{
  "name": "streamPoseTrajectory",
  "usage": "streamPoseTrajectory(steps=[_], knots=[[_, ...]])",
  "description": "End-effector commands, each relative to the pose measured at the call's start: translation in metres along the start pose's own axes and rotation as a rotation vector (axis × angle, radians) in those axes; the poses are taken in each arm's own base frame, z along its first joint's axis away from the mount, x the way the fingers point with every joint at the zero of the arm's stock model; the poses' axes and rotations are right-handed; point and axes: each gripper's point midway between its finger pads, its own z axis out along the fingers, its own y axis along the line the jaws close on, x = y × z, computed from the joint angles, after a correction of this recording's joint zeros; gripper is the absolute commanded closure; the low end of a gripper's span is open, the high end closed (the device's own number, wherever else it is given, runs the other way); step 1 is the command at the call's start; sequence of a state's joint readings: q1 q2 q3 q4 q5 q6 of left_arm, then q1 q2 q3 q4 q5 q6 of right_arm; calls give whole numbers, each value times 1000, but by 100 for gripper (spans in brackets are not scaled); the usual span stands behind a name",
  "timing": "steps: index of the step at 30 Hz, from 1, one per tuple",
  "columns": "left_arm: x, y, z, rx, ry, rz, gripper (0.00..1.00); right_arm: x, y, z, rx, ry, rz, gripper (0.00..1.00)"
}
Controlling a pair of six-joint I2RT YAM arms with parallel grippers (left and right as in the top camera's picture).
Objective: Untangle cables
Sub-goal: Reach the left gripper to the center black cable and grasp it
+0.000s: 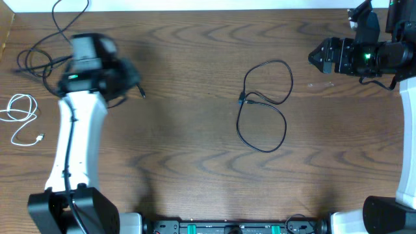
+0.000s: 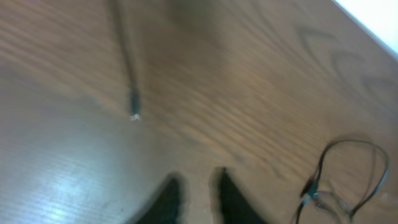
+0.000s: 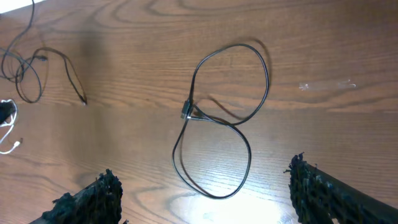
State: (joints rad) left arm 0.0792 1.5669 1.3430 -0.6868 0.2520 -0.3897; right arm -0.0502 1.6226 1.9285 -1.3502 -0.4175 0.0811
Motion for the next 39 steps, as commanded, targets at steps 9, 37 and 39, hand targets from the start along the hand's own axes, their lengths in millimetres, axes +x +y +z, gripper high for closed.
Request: streamPoseTrajectory(steps=[9, 37, 39], knots=[[85, -135, 98, 226, 126, 413, 37, 4, 1, 3, -1, 17, -59, 16], [220, -190, 203, 179, 147, 719, 34, 17, -4, 2, 23, 68, -74, 15], [224, -184, 209, 167, 161, 720, 34, 17, -4, 2, 23, 71, -74, 15]])
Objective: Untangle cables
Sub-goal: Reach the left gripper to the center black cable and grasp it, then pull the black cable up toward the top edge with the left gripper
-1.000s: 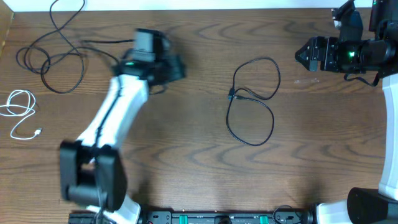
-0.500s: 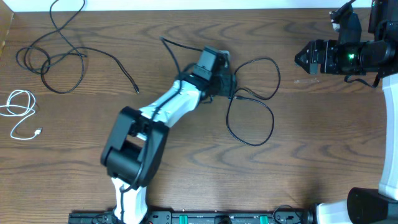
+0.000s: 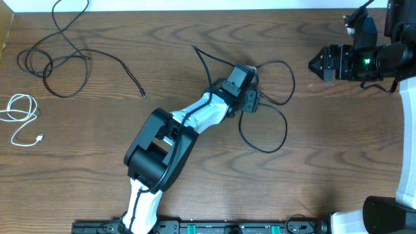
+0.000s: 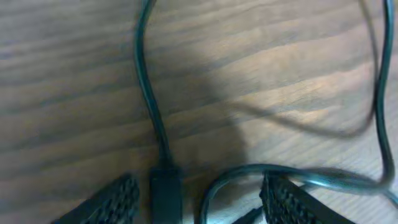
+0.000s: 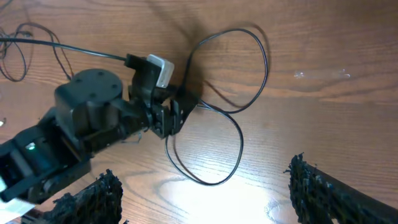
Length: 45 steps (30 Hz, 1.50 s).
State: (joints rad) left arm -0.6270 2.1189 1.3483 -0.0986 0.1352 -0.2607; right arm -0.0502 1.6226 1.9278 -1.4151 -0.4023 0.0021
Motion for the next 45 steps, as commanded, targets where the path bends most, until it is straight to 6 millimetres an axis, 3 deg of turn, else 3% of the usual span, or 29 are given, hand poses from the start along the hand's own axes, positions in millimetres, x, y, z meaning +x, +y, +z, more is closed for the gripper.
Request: streamPoseTrajectory(steps=[1, 5, 6, 11, 14, 17, 22, 26, 29, 32, 34, 36, 38, 43, 45], knots=[[20, 20, 21, -73, 51, 0, 34, 3, 0, 3, 5, 12, -20, 15], [25, 25, 27, -98, 56, 0, 35, 4, 0, 2, 5, 17, -19, 15], [24, 28, 27, -110, 52, 0, 41, 4, 0, 2, 6, 17, -19, 15], [17, 48, 23, -227, 12, 5, 92, 4, 0, 2, 6, 19, -25, 15], [3, 76, 16, -369, -45, 39, 92, 4, 0, 2, 6, 19, -25, 15], [-24, 100, 7, -423, -83, 127, 92, 4, -1, 2, 8, 18, -25, 14], [-100, 154, -33, -533, -219, 82, 93, 4, -1, 2, 9, 18, -25, 14], [-183, 201, -96, -593, -402, 1, 93, 4, -4, 2, 28, 20, -25, 13], [-234, 218, -144, -607, -543, -37, 92, 4, -5, 2, 35, 19, -25, 13], [-280, 220, -191, -594, -691, -25, 93, 2, -5, 2, 35, 11, -28, 13], [-298, 221, -214, -598, -772, -33, 92, 0, -5, 2, 35, 4, -31, 12], [-306, 224, -226, -605, -809, -33, 92, 0, -5, 2, 35, 2, -32, 12], [-303, 229, -225, -621, -789, -16, 92, 0, -5, 2, 35, 2, -31, 12], [-268, 274, -205, -761, -630, -34, 93, 1, -5, 2, 35, 5, -31, 11], [-254, 289, -189, -767, -569, -42, 92, 1, -5, 2, 35, 5, -31, 11]])
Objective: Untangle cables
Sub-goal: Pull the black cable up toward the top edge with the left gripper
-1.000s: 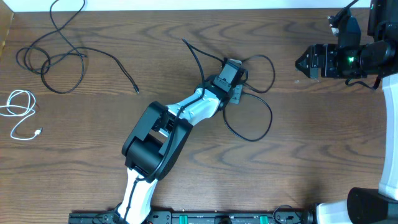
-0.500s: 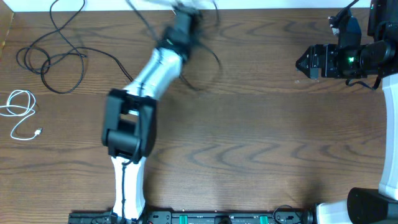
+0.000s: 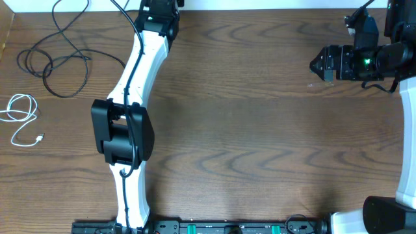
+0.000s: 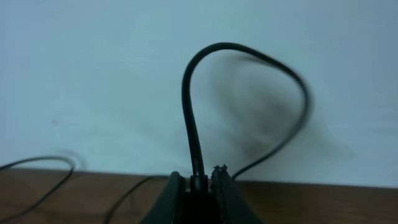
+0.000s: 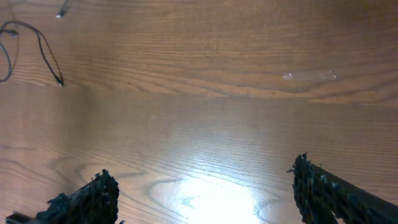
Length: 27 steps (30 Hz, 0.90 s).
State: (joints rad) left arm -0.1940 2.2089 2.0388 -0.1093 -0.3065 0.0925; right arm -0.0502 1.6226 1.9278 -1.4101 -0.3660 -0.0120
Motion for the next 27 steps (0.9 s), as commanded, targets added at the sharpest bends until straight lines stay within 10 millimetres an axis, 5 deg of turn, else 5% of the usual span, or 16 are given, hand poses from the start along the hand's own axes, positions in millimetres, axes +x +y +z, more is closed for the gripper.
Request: streamPoseTrajectory(steps=[1, 11, 15, 18, 20, 22, 27], knots=[[59, 32, 30, -89, 136, 59, 93, 2, 1, 2, -1, 9, -15, 11], [167, 15, 56, -33, 386, 116, 92, 2, 1, 2, -2, 9, -14, 11], [188, 27, 58, -72, 443, 22, 90, 2, 1, 3, -2, 11, -14, 11], [195, 43, 59, -119, 464, -87, 71, 4, 1, 3, -2, 17, -12, 11], [200, 56, 57, -158, 486, -173, 68, 4, 1, 2, -2, 17, -11, 11], [209, 69, 51, -198, 531, -244, 69, 4, 1, 3, -2, 17, -12, 11], [238, 87, 27, -272, 675, -306, 92, 3, 1, 2, -2, 13, -13, 11]])
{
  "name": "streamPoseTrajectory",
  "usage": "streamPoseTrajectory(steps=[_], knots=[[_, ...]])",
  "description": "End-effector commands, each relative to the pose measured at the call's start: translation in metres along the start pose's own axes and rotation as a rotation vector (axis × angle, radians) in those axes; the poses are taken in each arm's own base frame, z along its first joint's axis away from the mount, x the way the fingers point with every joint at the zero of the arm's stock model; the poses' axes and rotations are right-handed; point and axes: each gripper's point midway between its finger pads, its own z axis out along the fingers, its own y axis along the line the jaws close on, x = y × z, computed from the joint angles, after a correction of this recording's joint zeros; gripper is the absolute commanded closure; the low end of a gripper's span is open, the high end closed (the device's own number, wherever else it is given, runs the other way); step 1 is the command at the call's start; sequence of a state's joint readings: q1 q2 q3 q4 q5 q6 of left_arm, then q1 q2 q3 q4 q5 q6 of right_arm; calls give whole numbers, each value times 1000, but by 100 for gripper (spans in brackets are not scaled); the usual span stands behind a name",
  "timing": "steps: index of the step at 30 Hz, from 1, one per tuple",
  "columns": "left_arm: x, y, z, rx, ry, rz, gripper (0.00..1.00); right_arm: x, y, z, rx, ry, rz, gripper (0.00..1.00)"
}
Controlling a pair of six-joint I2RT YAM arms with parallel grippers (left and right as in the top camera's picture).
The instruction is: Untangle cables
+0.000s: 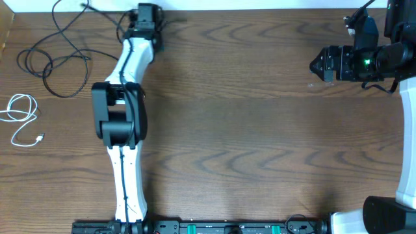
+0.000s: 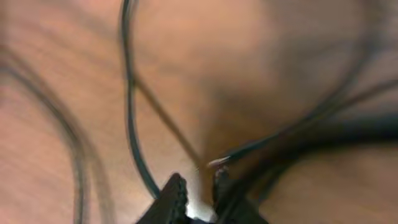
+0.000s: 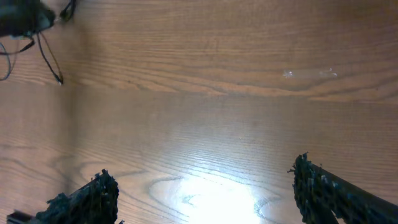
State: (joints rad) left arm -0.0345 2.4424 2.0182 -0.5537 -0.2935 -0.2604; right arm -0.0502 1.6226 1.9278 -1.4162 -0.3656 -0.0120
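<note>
My left gripper [image 1: 145, 9] is at the far left edge of the table, next to a spread of black cables [image 1: 51, 60]. The left wrist view is blurred. There my left gripper [image 2: 198, 184] has its fingers nearly together, and a thick black cable [image 2: 311, 138] runs off from the right finger, so it looks shut on that cable. A silver plug tip [image 2: 217, 163] shows by the fingertips. My right gripper [image 1: 313, 62] hangs open at the right [image 3: 202, 174] over bare wood.
A coiled white cable [image 1: 21, 116] lies at the left edge. My left arm [image 1: 122, 91] stretches from the front edge up the left side of the wooden table [image 1: 260, 130]. A black cable end [image 3: 55, 68] shows at the right wrist view's upper left.
My left gripper has come down from against the white wall to just over the wood among the black cables, slightly further left. The right arm has not moved.
My left gripper was first by the cables at the left, while a looped black cable lay mid-table. Then it was open around that cable's plug. Then it held the cable up at the far left wall, the middle bare. Now it is low among the left cables.
</note>
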Motion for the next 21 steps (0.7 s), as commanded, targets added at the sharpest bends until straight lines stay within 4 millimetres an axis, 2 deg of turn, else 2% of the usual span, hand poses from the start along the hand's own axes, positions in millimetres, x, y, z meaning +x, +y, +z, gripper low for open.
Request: streamPoseTrajectory(steps=[1, 5, 10, 11, 13, 16, 21], knots=[[6, 16, -10, -32, 45, -109, 92, 1, 1, 2, -2, 6, -15, 11], [24, 20, -12, -59, 116, -81, 92, -1, 1, 3, -2, -2, -19, 10], [27, 22, -17, -63, 133, -74, 91, 0, 1, 3, -3, 1, -17, 10], [26, 22, -20, -59, 134, -75, 78, 0, 1, 3, -3, 1, -17, 10], [23, 20, -27, -36, 136, -79, 62, 0, 1, 3, -3, 0, -18, 10], [14, 12, -43, 31, 126, -94, 43, -1, 1, 3, -3, 0, -18, 10], [-14, 4, -88, 149, 68, -126, 37, 1, 1, 4, -3, 5, -16, 11]])
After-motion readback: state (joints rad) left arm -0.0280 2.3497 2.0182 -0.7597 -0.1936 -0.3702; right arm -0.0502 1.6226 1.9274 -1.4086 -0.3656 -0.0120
